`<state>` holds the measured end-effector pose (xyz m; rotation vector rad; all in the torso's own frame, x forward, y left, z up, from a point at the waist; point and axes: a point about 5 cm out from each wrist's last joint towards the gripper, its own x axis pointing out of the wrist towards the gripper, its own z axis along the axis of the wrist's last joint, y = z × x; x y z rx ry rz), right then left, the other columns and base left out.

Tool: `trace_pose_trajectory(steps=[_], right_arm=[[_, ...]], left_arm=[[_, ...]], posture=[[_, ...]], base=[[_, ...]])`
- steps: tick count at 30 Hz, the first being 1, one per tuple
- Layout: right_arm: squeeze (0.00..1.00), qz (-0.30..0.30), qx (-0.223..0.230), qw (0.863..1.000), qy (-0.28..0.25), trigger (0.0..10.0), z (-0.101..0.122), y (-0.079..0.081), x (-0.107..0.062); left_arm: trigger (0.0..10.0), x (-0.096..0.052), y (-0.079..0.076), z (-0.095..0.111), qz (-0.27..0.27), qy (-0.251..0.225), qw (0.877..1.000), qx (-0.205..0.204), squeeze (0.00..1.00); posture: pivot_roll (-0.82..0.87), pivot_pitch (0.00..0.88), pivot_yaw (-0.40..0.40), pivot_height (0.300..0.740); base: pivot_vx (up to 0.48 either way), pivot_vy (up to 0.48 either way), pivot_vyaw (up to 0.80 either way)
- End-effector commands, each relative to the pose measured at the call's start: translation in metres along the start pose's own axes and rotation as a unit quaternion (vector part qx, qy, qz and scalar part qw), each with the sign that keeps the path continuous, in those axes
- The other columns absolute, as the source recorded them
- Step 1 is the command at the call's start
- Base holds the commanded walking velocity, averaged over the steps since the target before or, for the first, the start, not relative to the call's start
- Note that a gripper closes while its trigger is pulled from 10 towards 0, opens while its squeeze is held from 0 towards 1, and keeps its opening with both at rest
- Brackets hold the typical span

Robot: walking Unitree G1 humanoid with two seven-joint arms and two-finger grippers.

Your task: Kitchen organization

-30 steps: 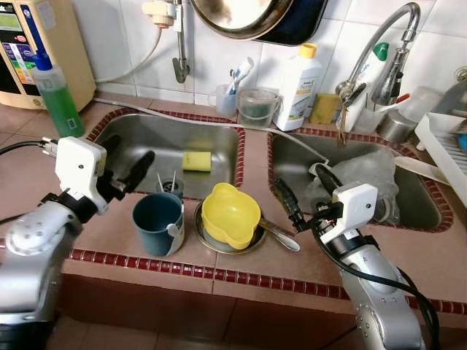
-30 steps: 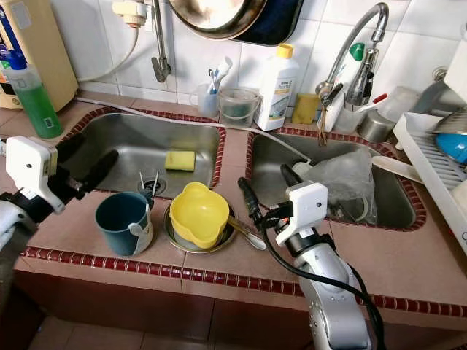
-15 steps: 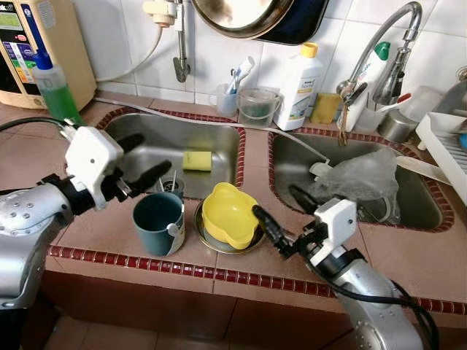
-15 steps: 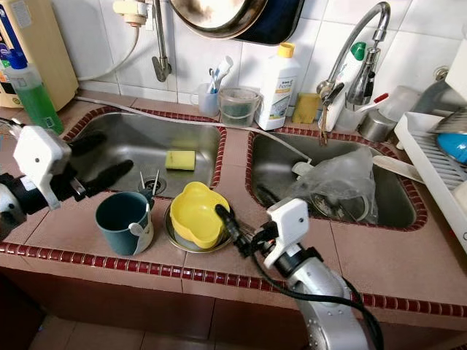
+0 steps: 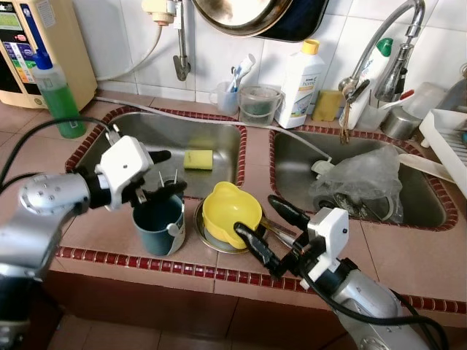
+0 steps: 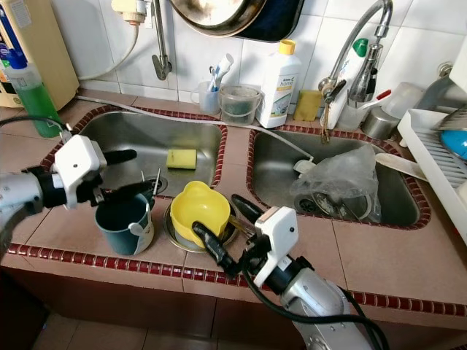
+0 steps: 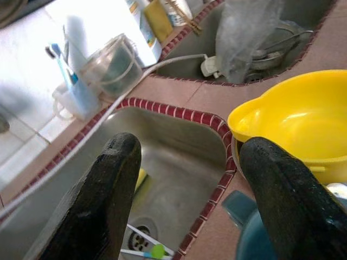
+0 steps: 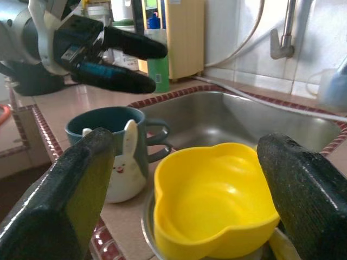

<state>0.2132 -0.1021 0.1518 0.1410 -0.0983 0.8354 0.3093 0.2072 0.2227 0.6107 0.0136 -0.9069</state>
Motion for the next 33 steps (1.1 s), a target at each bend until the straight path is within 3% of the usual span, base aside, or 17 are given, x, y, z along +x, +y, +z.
trace_pose_trajectory(steps=[1, 8, 25, 33], right_arm=[[0.0, 0.011, 0.001, 1.0, 0.003, 10.0, 0.005, 0.001, -0.004], [0.0, 0.012, 0.006, 1.0, 0.016, 10.0, 0.007, 0.001, -0.011], [0.0, 0.01, 0.008, 0.999, 0.032, 10.0, 0.004, 0.002, -0.014], [0.0, 0.002, 0.009, 1.0, 0.028, 10.0, 0.005, 0.005, -0.014]], left_arm=[[10.0, -0.004, 0.008, 0.001, -0.01, 0.011, 1.0, 0.021, 0.0], [10.0, -0.009, 0.015, -0.001, -0.032, 0.027, 0.998, 0.039, 0.0], [10.0, -0.007, -0.006, -0.015, -0.127, 0.058, 0.988, 0.065, 0.0], [10.0, 0.0, -0.005, -0.014, -0.153, 0.068, 0.983, 0.073, 0.0]], posture=[[0.07, 0.0, -0.025, 0.74], [0.07, 0.005, -0.026, 0.74], [0.08, 0.024, -0.01, 0.74], [0.06, 0.038, 0.014, 0.74]], base=[[0.0, 0.0, 0.0], [0.0, 0.0, 0.0], [0.0, 0.0, 0.0], [0.0, 0.0, 0.0]])
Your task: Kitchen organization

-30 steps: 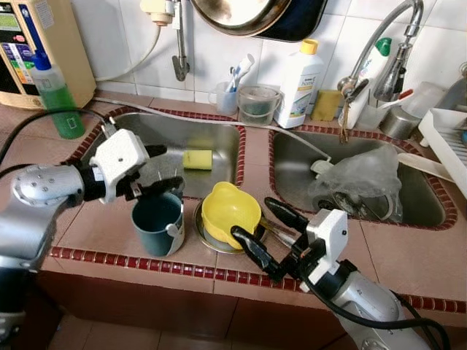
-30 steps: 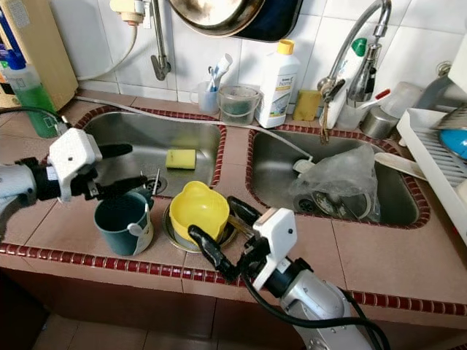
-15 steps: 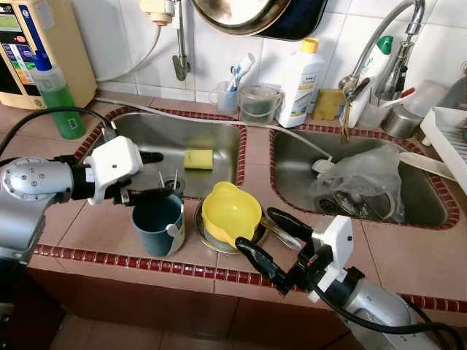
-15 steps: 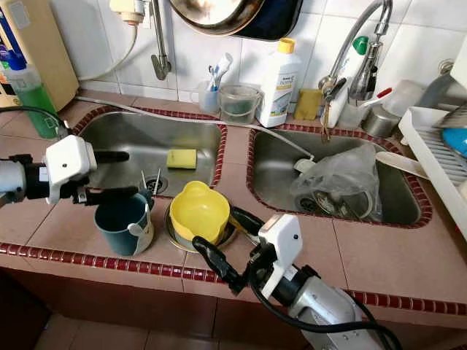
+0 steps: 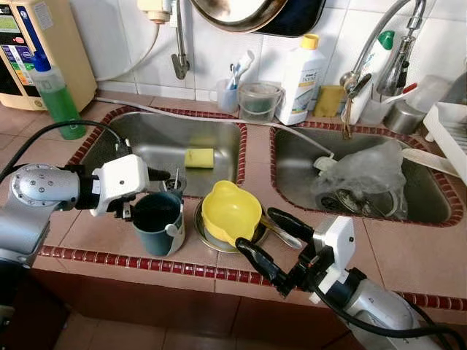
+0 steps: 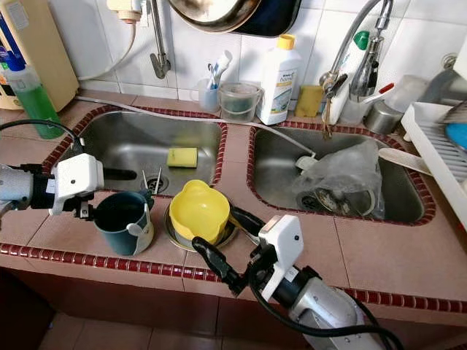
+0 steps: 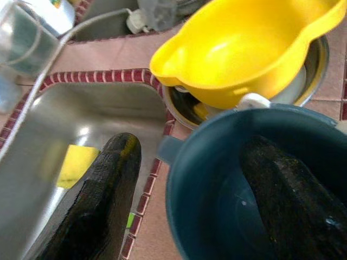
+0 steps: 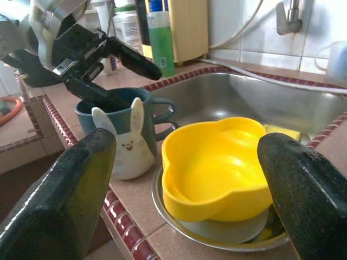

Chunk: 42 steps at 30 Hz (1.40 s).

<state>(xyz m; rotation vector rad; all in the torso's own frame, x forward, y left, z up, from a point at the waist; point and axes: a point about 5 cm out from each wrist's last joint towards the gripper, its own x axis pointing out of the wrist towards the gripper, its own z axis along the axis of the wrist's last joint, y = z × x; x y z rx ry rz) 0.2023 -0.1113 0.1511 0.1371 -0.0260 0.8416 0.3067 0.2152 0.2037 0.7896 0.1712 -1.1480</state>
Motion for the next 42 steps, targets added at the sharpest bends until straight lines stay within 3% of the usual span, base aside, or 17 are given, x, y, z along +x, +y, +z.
trace_pose_trajectory(steps=[1, 13, 21, 22, 23, 27, 42], right_arm=[[0.0, 0.001, -0.003, 1.0, -0.005, 10.0, 0.004, 0.003, 0.0], [0.0, -0.015, 0.007, 1.0, -0.01, 10.0, 0.003, 0.011, -0.002], [0.0, -0.021, 0.009, 1.0, -0.01, 10.0, 0.002, 0.012, -0.003], [0.0, -0.021, 0.009, 1.0, -0.009, 10.0, 0.001, 0.013, -0.003], [0.0, -0.021, 0.009, 1.0, -0.009, 10.0, 0.001, 0.013, -0.003], [0.0, -0.021, 0.01, 1.0, -0.009, 10.0, 0.001, 0.013, -0.003], [0.0, -0.023, 0.007, 1.0, -0.009, 10.0, 0.0, 0.01, -0.001]], left_arm=[[10.0, 0.001, 0.004, 0.005, -0.014, 0.005, 1.0, 0.015, 0.0], [10.0, 0.005, 0.02, 0.009, -0.04, 0.035, 0.998, 0.033, 0.0], [10.0, 0.001, 0.021, 0.004, -0.062, 0.065, 0.996, 0.029, 0.0], [6.7, 0.0, 0.02, 0.001, -0.068, 0.075, 0.995, 0.025, 0.0], [5.9, -0.001, 0.019, 0.0, -0.072, 0.081, 0.994, 0.022, 0.0], [0.0, -0.005, 0.014, -0.007, -0.093, 0.098, 0.991, 0.014, 0.0], [0.0, -0.009, 0.01, -0.008, -0.107, 0.102, 0.989, 0.007, 0.0]], posture=[[0.06, 0.04, 0.016, 0.74], [0.05, 0.051, 0.051, 0.74], [0.05, 0.049, 0.056, 0.74], [0.05, 0.049, 0.055, 0.74], [0.05, 0.049, 0.055, 0.74], [0.06, 0.05, 0.055, 0.74], [0.07, 0.055, 0.05, 0.74]], base=[[0.0, 0.0, 0.0], [0.0, 0.0, 0.0], [0.0, 0.0, 0.0], [0.0, 0.0, 0.0], [0.0, 0.0, 0.0], [0.0, 0.0, 0.0], [0.0, 0.0, 0.0]])
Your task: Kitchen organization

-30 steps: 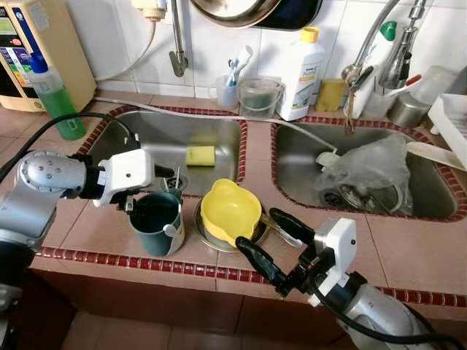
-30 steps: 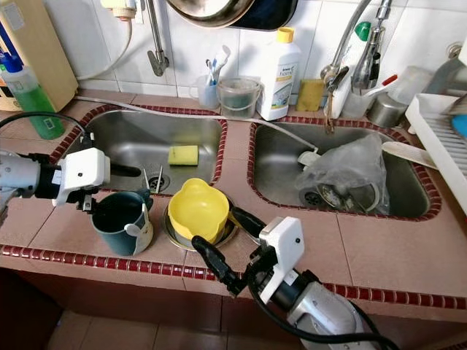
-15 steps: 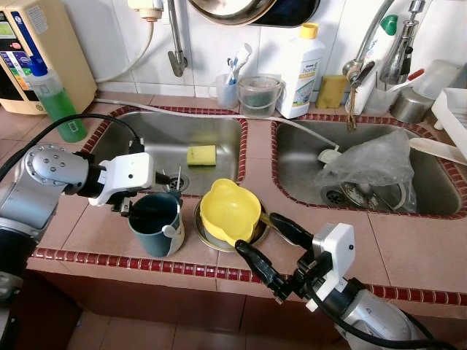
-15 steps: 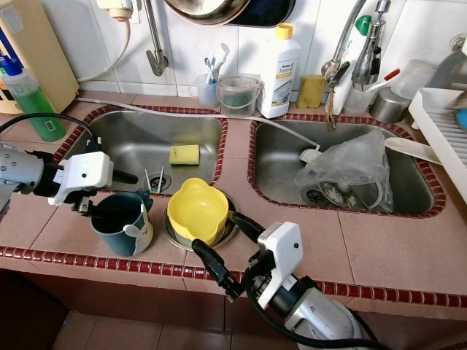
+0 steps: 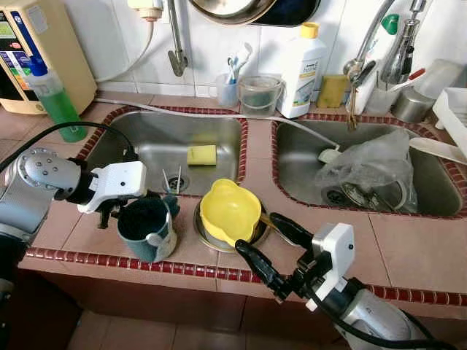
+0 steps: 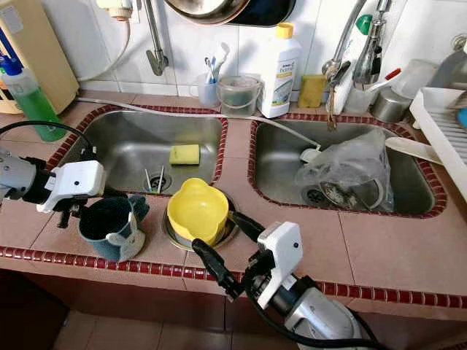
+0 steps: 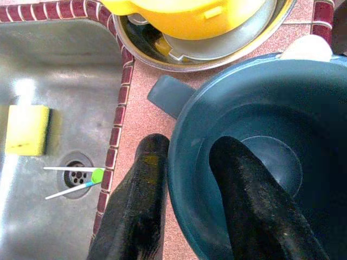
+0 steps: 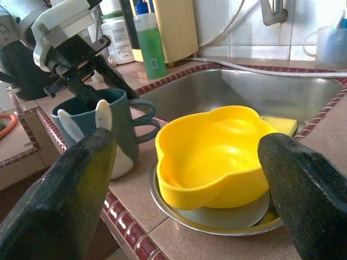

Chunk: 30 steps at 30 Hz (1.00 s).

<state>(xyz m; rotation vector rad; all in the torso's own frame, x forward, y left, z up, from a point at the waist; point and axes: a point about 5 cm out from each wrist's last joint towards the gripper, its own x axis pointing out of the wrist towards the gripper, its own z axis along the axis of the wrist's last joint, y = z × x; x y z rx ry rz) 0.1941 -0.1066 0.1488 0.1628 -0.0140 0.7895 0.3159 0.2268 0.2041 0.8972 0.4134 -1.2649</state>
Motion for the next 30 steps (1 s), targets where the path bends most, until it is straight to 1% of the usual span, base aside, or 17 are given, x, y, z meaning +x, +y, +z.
trace_pose_trajectory(steps=[1, 10, 15, 21, 26, 30], right_arm=[[0.0, 0.002, -0.006, 1.0, -0.008, 10.0, 0.003, 0.001, 0.001], [0.0, 0.0, -0.011, 1.0, -0.007, 10.0, 0.003, 0.0, 0.001], [0.0, -0.004, -0.015, 1.0, -0.007, 10.0, 0.004, -0.003, -0.001], [0.0, -0.004, -0.012, 1.0, -0.01, 10.0, 0.003, -0.002, 0.003], [0.0, -0.004, -0.011, 1.0, -0.014, 10.0, 0.004, -0.003, 0.005], [0.0, -0.004, -0.014, 1.0, -0.017, 10.0, 0.005, -0.006, 0.006]], left_arm=[[0.0, -0.005, -0.001, 0.0, -0.005, 0.011, 1.0, 0.008, 0.0], [0.0, -0.005, -0.001, 0.001, -0.009, 0.011, 1.0, 0.011, 0.0], [0.0, -0.004, -0.001, 0.001, -0.009, 0.011, 1.0, 0.015, 0.0], [0.0, -0.002, 0.002, 0.002, -0.004, 0.011, 1.0, 0.018, 0.0], [0.0, -0.006, 0.008, -0.001, 0.032, 0.004, 0.999, 0.001, 0.0], [0.0, -0.007, 0.009, -0.005, 0.05, 0.0, 0.999, -0.013, 0.0]], posture=[[0.07, 0.054, 0.051, 0.74], [0.07, 0.052, 0.051, 0.74], [0.07, 0.049, 0.052, 0.74], [0.07, 0.047, 0.049, 0.74], [0.07, 0.035, 0.037, 0.74], [0.07, 0.025, 0.028, 0.74]], base=[[0.0, 0.0, 0.0], [0.0, 0.0, 0.0], [0.0, 0.0, 0.0], [0.0, 0.0, 0.0], [0.0, 0.0, 0.0], [0.0, 0.0, 0.0]])
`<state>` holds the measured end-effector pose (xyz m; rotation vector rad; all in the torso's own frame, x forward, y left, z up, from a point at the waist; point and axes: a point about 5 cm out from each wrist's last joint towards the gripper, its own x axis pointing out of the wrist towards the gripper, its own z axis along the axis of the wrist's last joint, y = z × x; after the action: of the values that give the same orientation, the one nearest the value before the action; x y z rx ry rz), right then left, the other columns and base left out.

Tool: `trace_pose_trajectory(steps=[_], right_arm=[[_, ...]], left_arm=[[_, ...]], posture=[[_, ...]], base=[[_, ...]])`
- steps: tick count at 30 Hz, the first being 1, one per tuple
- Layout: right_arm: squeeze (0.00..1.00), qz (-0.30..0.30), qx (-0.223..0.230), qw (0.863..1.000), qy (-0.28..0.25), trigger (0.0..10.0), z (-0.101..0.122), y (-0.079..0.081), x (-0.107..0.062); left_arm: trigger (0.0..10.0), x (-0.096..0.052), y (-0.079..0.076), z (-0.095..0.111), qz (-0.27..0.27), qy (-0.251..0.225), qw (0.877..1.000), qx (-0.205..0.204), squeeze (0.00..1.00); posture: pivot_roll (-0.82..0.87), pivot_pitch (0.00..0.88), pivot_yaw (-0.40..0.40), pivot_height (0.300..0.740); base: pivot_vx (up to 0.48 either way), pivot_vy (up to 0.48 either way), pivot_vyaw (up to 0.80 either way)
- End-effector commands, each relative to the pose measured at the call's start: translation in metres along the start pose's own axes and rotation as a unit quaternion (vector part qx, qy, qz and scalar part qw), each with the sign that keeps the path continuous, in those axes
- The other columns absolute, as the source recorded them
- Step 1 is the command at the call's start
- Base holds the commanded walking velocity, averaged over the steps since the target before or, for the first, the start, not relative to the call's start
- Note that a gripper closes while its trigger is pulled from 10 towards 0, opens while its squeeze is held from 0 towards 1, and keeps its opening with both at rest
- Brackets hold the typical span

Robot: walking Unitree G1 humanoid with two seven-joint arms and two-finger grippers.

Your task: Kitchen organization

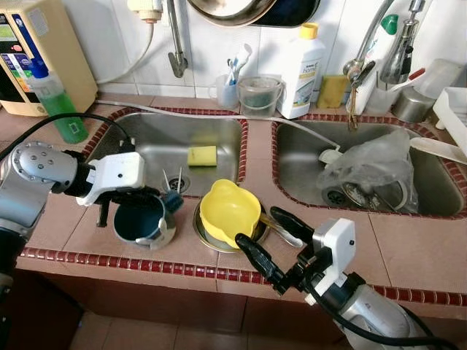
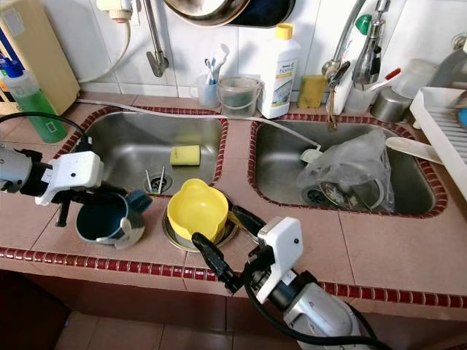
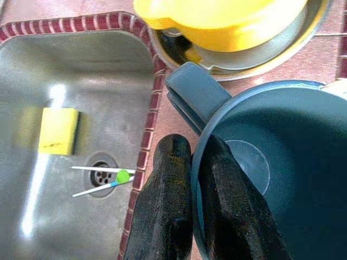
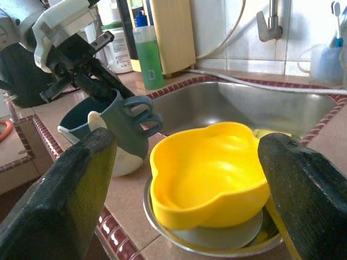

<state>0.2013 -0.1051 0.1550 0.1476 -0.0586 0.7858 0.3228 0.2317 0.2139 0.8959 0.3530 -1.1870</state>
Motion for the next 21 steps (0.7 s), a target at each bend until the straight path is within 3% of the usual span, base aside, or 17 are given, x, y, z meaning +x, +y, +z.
trace_pose_trajectory(steps=[1, 6, 9, 10, 11, 15, 16, 18, 19, 20, 21], right_arm=[[0.0, -0.004, 0.0, 1.0, 0.0, 10.0, -0.001, -0.003, 0.0], [0.0, -0.002, -0.004, 1.0, -0.003, 10.0, 0.001, -0.007, 0.003], [0.0, -0.012, -0.007, 1.0, -0.013, 10.0, 0.003, -0.011, 0.007], [0.0, -0.012, -0.007, 1.0, -0.013, 10.0, 0.003, -0.011, 0.007], [0.0, -0.023, -0.008, 1.0, -0.02, 10.0, 0.005, -0.014, 0.009], [0.0, -0.043, -0.01, 0.998, -0.038, 10.0, 0.008, -0.021, 0.013], [0.0, -0.054, -0.012, 0.997, -0.045, 10.0, 0.01, -0.024, 0.015], [0.0, -0.067, -0.014, 0.996, -0.056, 10.0, 0.013, -0.028, 0.018], [0.0, -0.071, -0.014, 0.996, -0.06, 10.0, 0.015, -0.03, 0.019], [0.0, -0.072, -0.014, 0.995, -0.062, 10.0, 0.015, -0.031, 0.02], [0.0, -0.076, -0.015, 0.995, -0.066, 10.0, 0.016, -0.032, 0.021]], left_arm=[[0.0, 0.0, -0.001, -0.007, 0.008, 0.007, 1.0, -0.02, 0.0], [0.0, 0.001, 0.001, -0.011, 0.046, -0.028, 0.996, -0.067, 0.0], [0.0, 0.008, 0.0, -0.013, 0.107, -0.097, 0.98, -0.134, 0.0], [0.0, 0.008, 0.0, -0.013, 0.107, -0.097, 0.98, -0.134, 0.0], [0.0, 0.014, -0.002, -0.013, 0.131, -0.128, 0.969, -0.164, 0.0], [0.0, 0.025, -0.006, -0.007, 0.175, -0.185, 0.944, -0.209, 0.0], [0.0, 0.029, -0.008, -0.004, 0.194, -0.208, 0.931, -0.227, 0.0], [2.9, 0.035, -0.012, -0.001, 0.216, -0.233, 0.915, -0.248, 0.0], [3.9, 0.037, -0.015, 0.0, 0.227, -0.239, 0.909, -0.254, 0.0], [3.9, 0.039, -0.016, 0.001, 0.232, -0.241, 0.907, -0.257, 0.0], [9.0, 0.041, -0.019, 0.001, 0.242, -0.242, 0.902, -0.265, 0.0]], posture=[[0.07, 0.024, 0.027, 0.74], [0.07, 0.011, 0.018, 0.74], [0.07, 0.0, 0.01, 0.74], [0.07, 0.0, 0.01, 0.74], [0.07, 0.0, 0.004, 0.74], [0.07, 0.0, -0.003, 0.74], [0.07, 0.0, -0.009, 0.74], [0.08, 0.0, -0.013, 0.74], [0.08, 0.0, -0.015, 0.74], [0.08, 0.0, -0.02, 0.74], [0.08, 0.0, -0.024, 0.74]], base=[[0.0, 0.0, 0.0], [0.0, 0.0, 0.0], [0.0, 0.0, 0.0], [0.0, 0.0, 0.0], [0.0, 0.0, 0.0], [0.0, 0.0, 0.0], [0.0, 0.0, 0.0], [0.0, 0.0, 0.0], [0.0, 0.0, 0.0], [0.0, 0.0, 0.0], [0.0, 0.0, 0.0]])
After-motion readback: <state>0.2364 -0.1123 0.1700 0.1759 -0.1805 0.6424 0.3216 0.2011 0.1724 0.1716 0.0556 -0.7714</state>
